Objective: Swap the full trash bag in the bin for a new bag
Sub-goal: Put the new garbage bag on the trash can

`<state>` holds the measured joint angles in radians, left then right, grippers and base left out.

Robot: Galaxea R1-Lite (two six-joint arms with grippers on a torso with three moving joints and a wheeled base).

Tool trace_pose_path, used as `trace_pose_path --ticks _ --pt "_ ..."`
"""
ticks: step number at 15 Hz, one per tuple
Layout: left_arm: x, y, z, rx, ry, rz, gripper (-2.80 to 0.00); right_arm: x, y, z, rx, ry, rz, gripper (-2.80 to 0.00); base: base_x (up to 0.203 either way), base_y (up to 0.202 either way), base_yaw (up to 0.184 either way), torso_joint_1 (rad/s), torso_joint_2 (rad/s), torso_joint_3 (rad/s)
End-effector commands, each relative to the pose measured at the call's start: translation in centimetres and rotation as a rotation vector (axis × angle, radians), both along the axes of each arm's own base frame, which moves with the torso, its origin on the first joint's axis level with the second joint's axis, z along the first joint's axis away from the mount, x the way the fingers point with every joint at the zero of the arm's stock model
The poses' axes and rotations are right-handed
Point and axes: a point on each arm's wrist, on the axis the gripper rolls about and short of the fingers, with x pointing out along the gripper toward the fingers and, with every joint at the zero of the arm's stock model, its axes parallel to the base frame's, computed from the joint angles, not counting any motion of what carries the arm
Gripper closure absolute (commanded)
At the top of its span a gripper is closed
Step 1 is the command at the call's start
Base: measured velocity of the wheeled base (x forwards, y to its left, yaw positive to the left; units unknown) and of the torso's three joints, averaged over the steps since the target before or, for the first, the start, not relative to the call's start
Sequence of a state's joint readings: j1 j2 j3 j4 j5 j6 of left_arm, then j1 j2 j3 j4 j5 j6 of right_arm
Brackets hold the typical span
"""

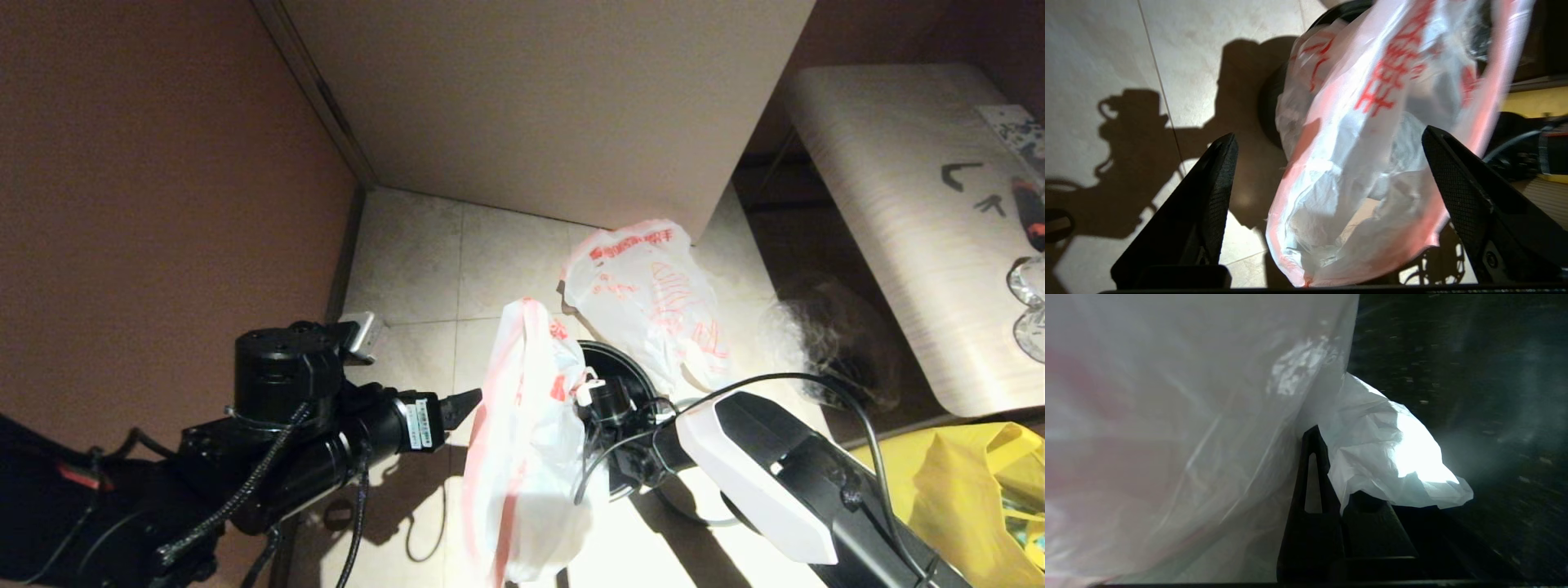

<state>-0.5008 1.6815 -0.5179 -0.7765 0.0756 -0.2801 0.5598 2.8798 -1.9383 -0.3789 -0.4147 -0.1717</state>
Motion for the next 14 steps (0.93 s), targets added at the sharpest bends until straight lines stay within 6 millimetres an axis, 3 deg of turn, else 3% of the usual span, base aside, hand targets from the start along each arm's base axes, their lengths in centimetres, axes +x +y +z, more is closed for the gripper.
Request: trace_pose_path --ticks 1,7,10,11,12,14 --pt "1.5 -0.3 -3.2 0.032 0.069 0.012 -2.80 -0.1 0.0 -0.1 0.004 0.004 0.006 0.00 0.000 0.000 0.000 0.000 0.00 0.000" --pt "5.4 0.0 -10.8 -0.010 0.060 -0.004 -2.80 0.0 0.1 0.1 0.017 -0.007 0.010 0.00 0.000 0.000 0.000 0.000 0.00 0.000" --pt "6.3 0.5 -11.8 -0.070 0.040 -0.083 -2.80 -0.1 0.0 0.3 0.019 -0.007 0.007 0.00 0.000 0.000 0.000 0.000 0.00 0.000" --pt "6.6 0.5 -12.0 -0.075 0.042 -0.093 -0.26 -0.1 0.0 0.3 0.023 -0.007 0.005 0.00 0.000 0.000 0.000 0.000 0.00 0.000" --pt "6.7 0.5 -12.0 -0.080 0.044 -0.104 0.00 -0.1 0.0 0.4 0.027 -0.008 0.003 0.00 0.000 0.000 0.000 0.000 0.00 0.000" --pt "6.5 0.4 -12.1 -0.120 0.068 -0.207 0.00 -0.1 0.1 0.7 0.031 -0.010 0.004 0.00 0.000 0.000 0.000 0.000 0.00 0.000"
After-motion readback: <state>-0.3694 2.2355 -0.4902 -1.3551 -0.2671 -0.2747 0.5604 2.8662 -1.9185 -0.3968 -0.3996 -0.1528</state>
